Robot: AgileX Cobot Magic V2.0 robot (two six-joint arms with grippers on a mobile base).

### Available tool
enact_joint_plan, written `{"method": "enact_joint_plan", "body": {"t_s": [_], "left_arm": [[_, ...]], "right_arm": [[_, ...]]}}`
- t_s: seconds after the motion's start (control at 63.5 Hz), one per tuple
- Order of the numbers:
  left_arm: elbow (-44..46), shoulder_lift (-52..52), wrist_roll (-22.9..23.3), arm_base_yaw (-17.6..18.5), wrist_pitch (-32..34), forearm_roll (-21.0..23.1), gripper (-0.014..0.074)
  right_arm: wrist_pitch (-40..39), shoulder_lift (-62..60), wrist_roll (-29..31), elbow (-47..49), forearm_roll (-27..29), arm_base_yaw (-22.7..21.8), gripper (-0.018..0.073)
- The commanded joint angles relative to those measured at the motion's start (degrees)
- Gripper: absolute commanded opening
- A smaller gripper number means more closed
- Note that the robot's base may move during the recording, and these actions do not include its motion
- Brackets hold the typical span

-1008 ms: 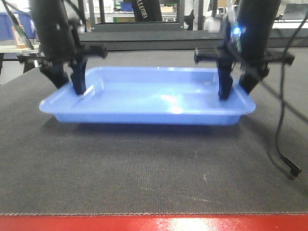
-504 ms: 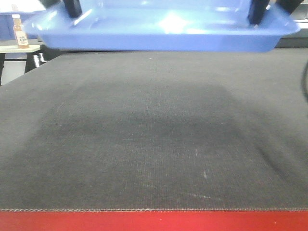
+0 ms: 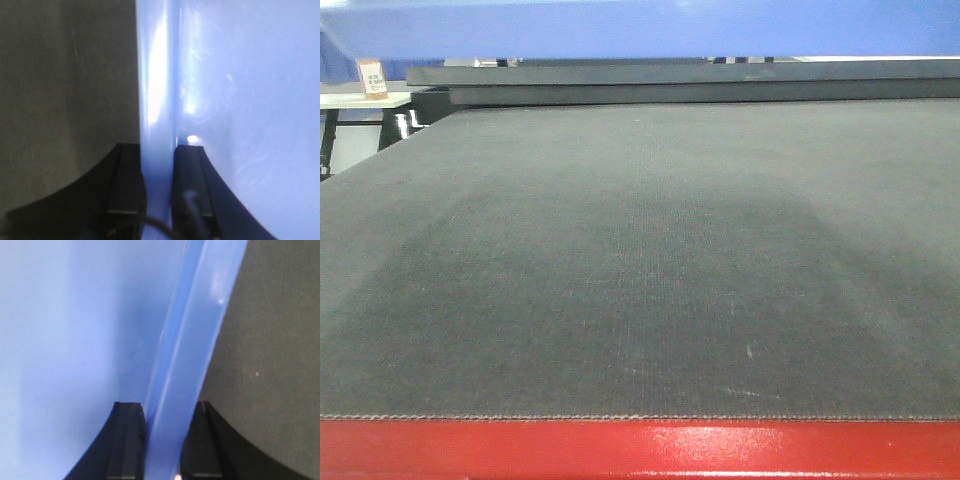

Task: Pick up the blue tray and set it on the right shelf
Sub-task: 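Lift the tray off the table with both grippers, then hold the tray raised with both grippers while the base starts moving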

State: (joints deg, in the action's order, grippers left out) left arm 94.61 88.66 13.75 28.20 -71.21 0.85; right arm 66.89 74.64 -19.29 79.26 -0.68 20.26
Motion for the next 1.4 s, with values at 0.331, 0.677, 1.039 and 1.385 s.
{"method": "enact_joint_plan", "body": {"t_s": [0.331,0.677,1.039,1.385], "left_arm": [[-2.94,-4.16,2.71,4.13,-5.50,-4.81,-0.0041],[-2.94,-4.16,2.71,4.13,-5.50,-4.70,-0.0048],[-2.94,-4.16,2.71,4.13,-5.50,-4.70,-0.0048],[-2.94,-4.16,2.71,4.13,-5.50,-4.61,-0.0048]], "right_arm": [[-2.23,-1.87,1.37,1.50,-3.24,-0.14,0.0057],[-1.88,-1.87,1.37,1.50,-3.24,-0.14,0.0057],[-1.88,-1.87,1.37,1.50,-3.24,-0.14,0.0057],[-1.88,-1.87,1.37,1.50,-3.24,-0.19,0.0057]]}}
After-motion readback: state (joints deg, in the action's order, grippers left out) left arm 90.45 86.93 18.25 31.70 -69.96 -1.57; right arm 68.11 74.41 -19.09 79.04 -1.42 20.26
